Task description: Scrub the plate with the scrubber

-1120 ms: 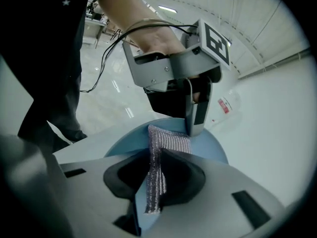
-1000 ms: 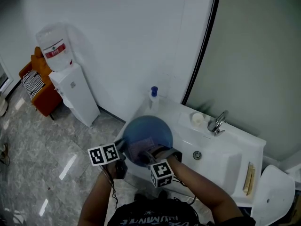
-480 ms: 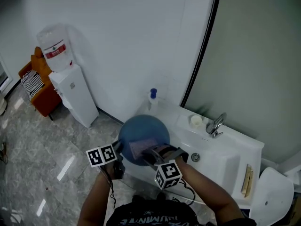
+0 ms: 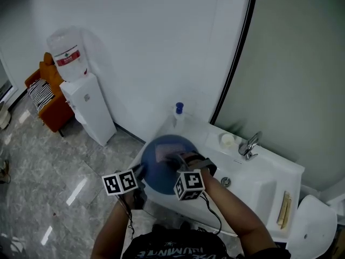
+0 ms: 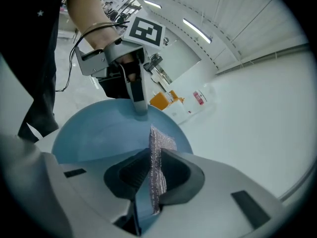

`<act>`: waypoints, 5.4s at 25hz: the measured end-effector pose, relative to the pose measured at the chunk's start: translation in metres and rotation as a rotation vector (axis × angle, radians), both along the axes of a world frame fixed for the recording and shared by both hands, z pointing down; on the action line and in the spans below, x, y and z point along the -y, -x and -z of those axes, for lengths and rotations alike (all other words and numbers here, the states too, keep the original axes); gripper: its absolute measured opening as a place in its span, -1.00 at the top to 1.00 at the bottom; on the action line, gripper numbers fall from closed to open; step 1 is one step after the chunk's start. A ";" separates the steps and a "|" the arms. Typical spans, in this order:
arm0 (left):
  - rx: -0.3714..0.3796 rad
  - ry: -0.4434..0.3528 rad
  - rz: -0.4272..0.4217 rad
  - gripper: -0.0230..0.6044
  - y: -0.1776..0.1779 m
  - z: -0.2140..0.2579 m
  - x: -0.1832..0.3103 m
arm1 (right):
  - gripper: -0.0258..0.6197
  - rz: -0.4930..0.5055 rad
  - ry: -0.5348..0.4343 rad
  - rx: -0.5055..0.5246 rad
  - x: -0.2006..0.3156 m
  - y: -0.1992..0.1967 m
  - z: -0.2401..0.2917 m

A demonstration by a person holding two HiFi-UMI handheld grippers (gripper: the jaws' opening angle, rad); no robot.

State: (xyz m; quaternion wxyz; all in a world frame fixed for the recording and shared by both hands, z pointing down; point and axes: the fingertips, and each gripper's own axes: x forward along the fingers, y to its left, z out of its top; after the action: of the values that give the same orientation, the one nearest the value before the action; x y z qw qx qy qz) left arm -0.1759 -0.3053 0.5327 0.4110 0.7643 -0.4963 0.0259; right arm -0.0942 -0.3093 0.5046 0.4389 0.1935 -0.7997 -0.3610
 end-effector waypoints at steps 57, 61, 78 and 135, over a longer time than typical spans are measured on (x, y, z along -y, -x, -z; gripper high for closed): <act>-0.073 -0.054 0.181 0.80 0.052 0.018 0.030 | 0.68 -0.082 0.312 0.198 -0.058 0.003 -0.026; -0.026 -0.070 0.177 0.80 0.049 0.018 0.032 | 0.68 -0.055 0.406 0.306 -0.075 0.018 -0.023; 0.570 -0.339 -0.033 0.81 0.028 0.040 0.018 | 0.68 -0.077 0.111 0.415 -0.002 -0.012 0.108; 0.547 -0.707 0.044 0.83 0.041 0.089 0.008 | 0.69 -0.299 0.849 0.792 0.029 -0.091 0.025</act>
State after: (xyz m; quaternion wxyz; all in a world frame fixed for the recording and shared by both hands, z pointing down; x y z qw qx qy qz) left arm -0.2171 -0.3135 0.4439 -0.0216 0.8122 -0.5811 0.0470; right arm -0.0028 -0.3378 0.4800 0.1922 0.2314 -0.9409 0.1553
